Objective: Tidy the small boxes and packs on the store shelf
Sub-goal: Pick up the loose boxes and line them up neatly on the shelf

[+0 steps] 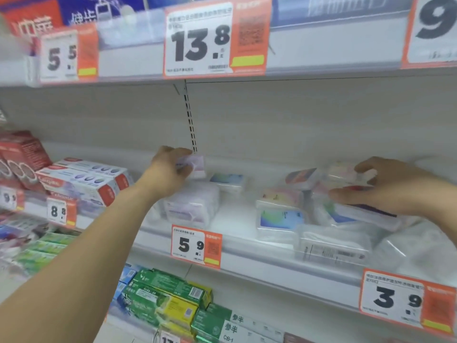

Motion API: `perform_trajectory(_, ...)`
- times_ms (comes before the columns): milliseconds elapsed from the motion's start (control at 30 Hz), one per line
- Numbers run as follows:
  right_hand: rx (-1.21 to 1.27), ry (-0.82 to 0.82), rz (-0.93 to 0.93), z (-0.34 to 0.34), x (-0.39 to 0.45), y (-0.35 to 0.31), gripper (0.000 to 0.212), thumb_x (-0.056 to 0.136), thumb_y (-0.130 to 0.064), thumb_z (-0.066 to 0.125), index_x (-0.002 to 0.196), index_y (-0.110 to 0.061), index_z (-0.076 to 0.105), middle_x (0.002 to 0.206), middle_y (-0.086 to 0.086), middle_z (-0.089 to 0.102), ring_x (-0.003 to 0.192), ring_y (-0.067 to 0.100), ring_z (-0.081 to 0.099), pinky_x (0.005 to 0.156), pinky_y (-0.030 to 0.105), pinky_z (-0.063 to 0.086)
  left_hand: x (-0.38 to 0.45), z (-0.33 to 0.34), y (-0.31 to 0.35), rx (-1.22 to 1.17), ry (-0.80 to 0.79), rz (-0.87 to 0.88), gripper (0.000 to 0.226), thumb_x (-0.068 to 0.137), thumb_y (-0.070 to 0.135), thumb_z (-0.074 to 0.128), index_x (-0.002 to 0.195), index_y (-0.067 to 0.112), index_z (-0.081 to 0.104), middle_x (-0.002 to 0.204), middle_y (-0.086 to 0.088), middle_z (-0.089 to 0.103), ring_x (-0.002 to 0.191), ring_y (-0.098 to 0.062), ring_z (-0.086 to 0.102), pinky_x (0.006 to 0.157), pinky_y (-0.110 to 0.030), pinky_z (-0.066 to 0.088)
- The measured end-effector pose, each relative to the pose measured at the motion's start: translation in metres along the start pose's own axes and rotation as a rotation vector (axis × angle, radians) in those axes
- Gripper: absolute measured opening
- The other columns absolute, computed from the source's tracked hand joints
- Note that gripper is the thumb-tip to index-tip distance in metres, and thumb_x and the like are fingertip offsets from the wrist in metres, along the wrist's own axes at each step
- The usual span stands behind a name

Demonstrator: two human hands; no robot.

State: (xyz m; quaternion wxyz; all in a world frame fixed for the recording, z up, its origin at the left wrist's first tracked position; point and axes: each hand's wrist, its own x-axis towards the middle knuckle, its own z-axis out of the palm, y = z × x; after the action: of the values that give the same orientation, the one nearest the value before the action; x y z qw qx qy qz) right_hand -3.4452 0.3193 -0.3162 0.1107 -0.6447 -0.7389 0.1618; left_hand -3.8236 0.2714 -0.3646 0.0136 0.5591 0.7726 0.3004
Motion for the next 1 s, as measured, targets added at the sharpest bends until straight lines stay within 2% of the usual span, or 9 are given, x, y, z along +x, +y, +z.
perform_trajectory(167,0.053,0.054,-0.013,-0.001,0.002,-0.002,0.07,0.053,-0.069,0.078,0.096,-0.014,0.067,0.099,0.003,0.065,0.089,0.027,0.059,0.075,0.031,0.041,0.006,0.005,0.002,0.064,-0.063,-0.078,0.042,0.096,0.035,0.05,0.136,0.026,0.049,0.126,-0.012,0.053,0.111,-0.031,0.055,0.088,-0.031,0.045)
perform_trajectory(400,0.389,0.268,-0.235,0.004,0.002,-0.009,0.024,0.083,-0.028,0.072,0.106,-0.029,0.066,0.103,-0.001,0.069,0.093,0.024,0.063,0.076,0.028,0.042,0.014,0.011,0.013,0.098,0.1,-0.162,0.039,0.088,0.025,0.063,0.125,0.014,0.058,0.126,-0.017,0.054,0.109,-0.035,0.056,0.088,-0.034,0.046)
perform_trajectory(533,0.619,0.416,-0.259,0.002,0.001,-0.003,0.017,0.081,-0.032,0.077,0.094,-0.031,0.066,0.086,-0.014,0.067,0.077,0.006,0.065,0.069,0.024,0.051,0.005,0.023,0.033,0.279,0.171,-0.273,0.041,0.086,0.021,0.062,0.123,0.007,0.052,0.124,-0.023,0.047,0.116,-0.04,0.043,0.093,-0.041,0.04)
perform_trajectory(633,0.697,0.485,-0.195,-0.004,0.005,0.013,0.029,0.08,-0.045,0.075,0.103,-0.029,0.064,0.092,-0.008,0.067,0.078,0.014,0.068,0.062,0.029,0.052,-0.016,0.026,0.072,0.072,0.405,-0.029,0.029,0.086,0.015,0.061,0.113,0.005,0.057,0.117,-0.019,0.054,0.11,-0.036,0.05,0.086,-0.036,0.04)
perform_trajectory(700,0.724,0.418,-0.137,-0.006,0.008,0.024,0.032,0.084,-0.044,0.071,0.109,-0.026,0.061,0.097,0.0,0.068,0.076,0.021,0.067,0.052,0.029,0.047,-0.037,0.028,0.122,-0.256,0.343,0.135,0.016,0.089,0.016,0.059,0.102,0.009,0.064,0.1,-0.006,0.066,0.091,-0.022,0.062,0.078,-0.026,0.044)
perform_trajectory(800,0.886,0.198,-0.105,-0.008,0.008,0.037,0.034,0.089,-0.037,0.068,0.117,-0.02,0.06,0.1,0.008,0.069,0.061,0.019,0.064,0.042,0.025,0.042,-0.069,0.042,0.203,-0.726,-0.156,0.053,0.027,0.09,0.034,0.062,0.11,0.016,0.06,0.099,-0.002,0.068,0.083,-0.018,0.07,0.075,-0.035,0.058)
perform_trajectory(867,1.074,-0.031,-0.195,-0.017,0.003,0.048,0.037,0.089,-0.025,0.069,0.121,-0.011,0.058,0.106,0.013,0.072,0.076,0.023,0.071,0.058,0.033,0.054,-0.082,0.055,0.24,-0.837,-0.332,0.013,0.038,0.087,0.032,0.068,0.118,0.013,0.056,0.106,-0.009,0.066,0.078,-0.022,0.073,0.069,-0.039,0.062)
perform_trajectory(933,1.384,-0.239,-0.331,-0.03,-0.005,0.065,0.047,0.082,-0.006,0.068,0.126,-0.002,0.052,0.12,0.023,0.067,0.102,0.033,0.068,0.089,0.046,0.056,-0.091,0.064,0.267,-0.993,-0.32,0.008,0.039,0.083,0.019,0.074,0.116,0.007,0.056,0.104,-0.017,0.068,0.069,-0.026,0.073,0.057,-0.033,0.06)
perform_trajectory(1000,1.448,-0.264,-0.394,-0.046,-0.014,0.086,0.066,0.074,-0.001,0.07,0.136,-0.004,0.047,0.125,0.023,0.065,0.111,0.034,0.066,0.097,0.046,0.053,-0.097,0.072,0.29,-1.159,-0.272,-0.029,0.039,0.081,0.012,0.076,0.113,0.004,0.054,0.097,-0.021,0.069,0.061,-0.027,0.071,0.05,-0.028,0.057)
